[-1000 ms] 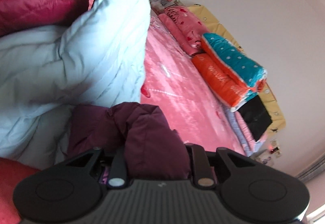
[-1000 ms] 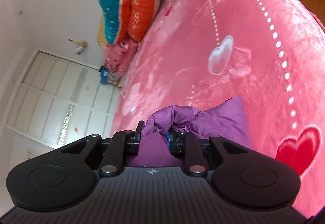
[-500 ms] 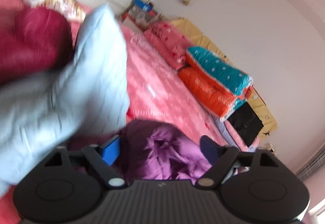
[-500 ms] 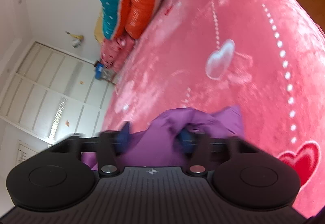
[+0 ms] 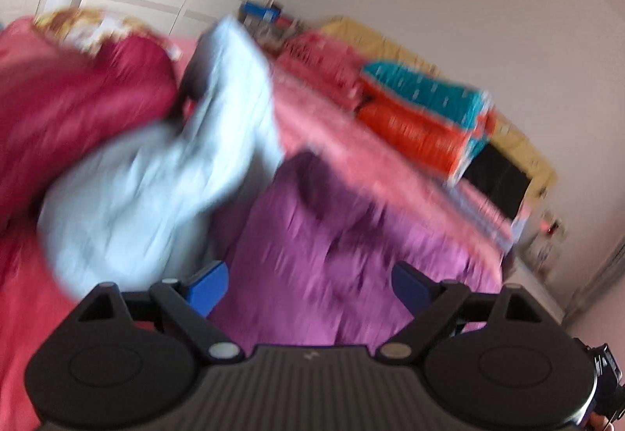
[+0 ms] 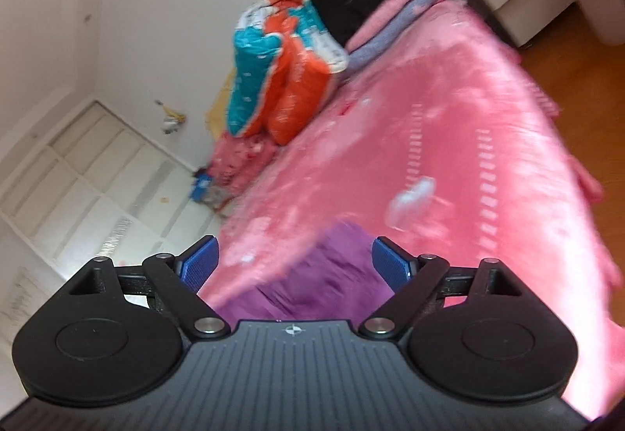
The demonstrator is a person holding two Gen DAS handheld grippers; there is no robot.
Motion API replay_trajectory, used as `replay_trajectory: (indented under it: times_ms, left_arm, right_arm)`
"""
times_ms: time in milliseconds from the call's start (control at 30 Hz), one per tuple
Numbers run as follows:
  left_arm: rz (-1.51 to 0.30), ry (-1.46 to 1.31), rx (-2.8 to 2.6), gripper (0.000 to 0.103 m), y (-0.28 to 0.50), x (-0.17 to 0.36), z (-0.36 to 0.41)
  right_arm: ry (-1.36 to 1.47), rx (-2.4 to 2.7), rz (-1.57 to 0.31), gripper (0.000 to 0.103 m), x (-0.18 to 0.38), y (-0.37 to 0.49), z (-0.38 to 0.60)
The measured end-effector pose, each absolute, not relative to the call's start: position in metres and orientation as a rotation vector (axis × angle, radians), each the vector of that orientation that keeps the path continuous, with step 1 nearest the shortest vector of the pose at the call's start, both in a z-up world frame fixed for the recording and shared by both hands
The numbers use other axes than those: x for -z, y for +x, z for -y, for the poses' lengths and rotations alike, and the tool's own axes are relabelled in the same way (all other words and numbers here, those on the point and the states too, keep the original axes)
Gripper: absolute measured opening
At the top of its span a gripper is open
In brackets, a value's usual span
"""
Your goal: Fold large clothes
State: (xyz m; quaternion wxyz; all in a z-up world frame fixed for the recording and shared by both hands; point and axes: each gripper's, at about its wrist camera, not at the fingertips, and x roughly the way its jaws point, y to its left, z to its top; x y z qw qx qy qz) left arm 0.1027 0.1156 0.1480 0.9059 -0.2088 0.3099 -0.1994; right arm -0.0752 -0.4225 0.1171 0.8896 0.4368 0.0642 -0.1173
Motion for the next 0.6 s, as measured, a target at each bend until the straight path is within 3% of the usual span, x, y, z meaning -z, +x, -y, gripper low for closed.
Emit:
replay_trajectory:
  times_ms: [300,600]
  left_arm:
    - [-0.749,-0.528,0.35,0.09,0.075,-0.082,-0.132]
    - [-0.789,-0.631,0.441,0.093,0.079,-0.061,-0.099]
  right_arm:
    - [1.137,0.377,-0.294,0.103,0.005,-0.15,0.39]
    - [1.168,0.149,-0.297,0.103,0.024,-0.13,0.364]
